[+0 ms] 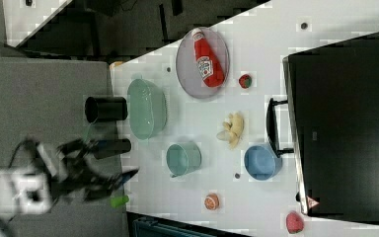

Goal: Pick banana from table and place on oven.

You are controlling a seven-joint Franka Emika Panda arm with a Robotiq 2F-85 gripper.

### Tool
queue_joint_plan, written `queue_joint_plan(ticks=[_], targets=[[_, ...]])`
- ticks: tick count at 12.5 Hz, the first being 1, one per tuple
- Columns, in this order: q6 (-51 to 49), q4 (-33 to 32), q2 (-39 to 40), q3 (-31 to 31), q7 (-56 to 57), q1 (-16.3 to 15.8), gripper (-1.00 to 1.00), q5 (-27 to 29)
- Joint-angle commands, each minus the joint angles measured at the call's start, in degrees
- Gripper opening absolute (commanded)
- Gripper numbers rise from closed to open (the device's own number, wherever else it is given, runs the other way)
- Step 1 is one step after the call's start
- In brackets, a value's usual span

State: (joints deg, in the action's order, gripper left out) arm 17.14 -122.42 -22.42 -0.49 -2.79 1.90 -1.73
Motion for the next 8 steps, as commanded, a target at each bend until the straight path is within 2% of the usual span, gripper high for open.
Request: queue_joint_plan(ticks=[1, 8], targets=[[5.9, -7.1, 6.1, 0.0, -2.8, -0.3, 1.00, 0.7], [28.5, -15.0, 21.6, -0.1, -2.9, -0.3, 1.00, 0.7]])
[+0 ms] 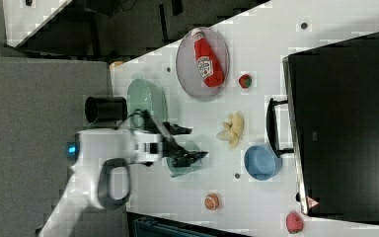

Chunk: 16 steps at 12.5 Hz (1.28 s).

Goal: Pick banana from table and place on oven.

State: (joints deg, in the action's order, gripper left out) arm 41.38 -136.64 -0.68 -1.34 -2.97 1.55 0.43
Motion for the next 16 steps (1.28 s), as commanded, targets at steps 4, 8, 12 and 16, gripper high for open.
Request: queue_joint_plan(ticks=[4, 8, 12, 16], targets=[[14.4, -3.3, 8.9, 0.8, -2.9, 0.1, 1.00, -1.5], [24.5, -5.5, 15.3, 0.8, -2.9, 0.1, 1.00, -1.5], [27.9, -5.8, 19.1, 0.8, -3.0, 0.1, 0.92, -1.5], [28.8, -5.8, 19.5, 0.9, -3.0, 0.1, -0.05, -1.5]])
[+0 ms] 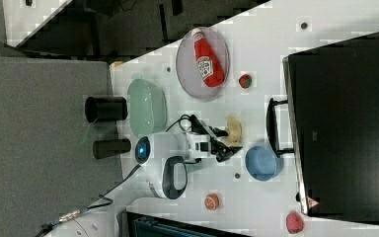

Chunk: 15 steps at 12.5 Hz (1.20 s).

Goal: Pick banana from table and place on oven.

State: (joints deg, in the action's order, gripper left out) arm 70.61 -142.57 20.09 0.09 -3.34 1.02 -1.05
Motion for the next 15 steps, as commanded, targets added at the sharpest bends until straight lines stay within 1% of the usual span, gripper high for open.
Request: queue_joint_plan(ticks=[1, 2, 3, 6, 8, 9, 11, 13, 15], targets=[[-0.4, 0.2, -1.3, -0.6, -2.6, 0.6, -0.27, 0.0], [-0.4, 0.3, -1.3, -0.6, -2.6, 0.6, -0.48, 0.0], [-0.4, 0.4, -1.3, -0.6, -2.6, 0.6, -0.58, 0.0], [-0.4, 1.8, -3.8, -0.6, -2.6, 0.6, -0.58, 0.0], [-3.0, 2.6, -9.3, -0.5, -2.6, 0.5, -0.58, 0.0], [-6.5, 3.5, -12.8, -0.5, -2.6, 0.4, -0.58, 0.0], [-18.2, 6.5, -20.4, -0.5, -2.6, 0.3, -0.58, 0.0], [-32.1, 11.5, -26.7, -0.4, -2.6, 0.2, -0.58, 0.0], [-45.5, 18.2, -30.7, -0.5, -2.6, 0.2, -0.58, 0.0]])
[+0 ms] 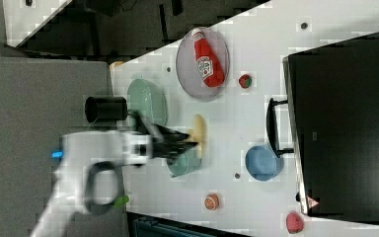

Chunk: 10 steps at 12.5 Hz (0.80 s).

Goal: Pick banana from table and place on oven.

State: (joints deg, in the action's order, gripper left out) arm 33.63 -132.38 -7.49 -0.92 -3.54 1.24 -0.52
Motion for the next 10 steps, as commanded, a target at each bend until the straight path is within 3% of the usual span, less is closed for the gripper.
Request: queue_joint_plan(ticks=[1, 4, 10], targets=[[-14.7, 11.7, -4.2, 0.5, -2.4, 0.0, -0.58, -0.5], [-26.2, 22.3, -4.4, -0.4, -2.4, 0.4, -0.58, -0.5], [-25.0, 28.7, 3.5, -11.6, 11.5, 2.6, -0.58, -1.1]])
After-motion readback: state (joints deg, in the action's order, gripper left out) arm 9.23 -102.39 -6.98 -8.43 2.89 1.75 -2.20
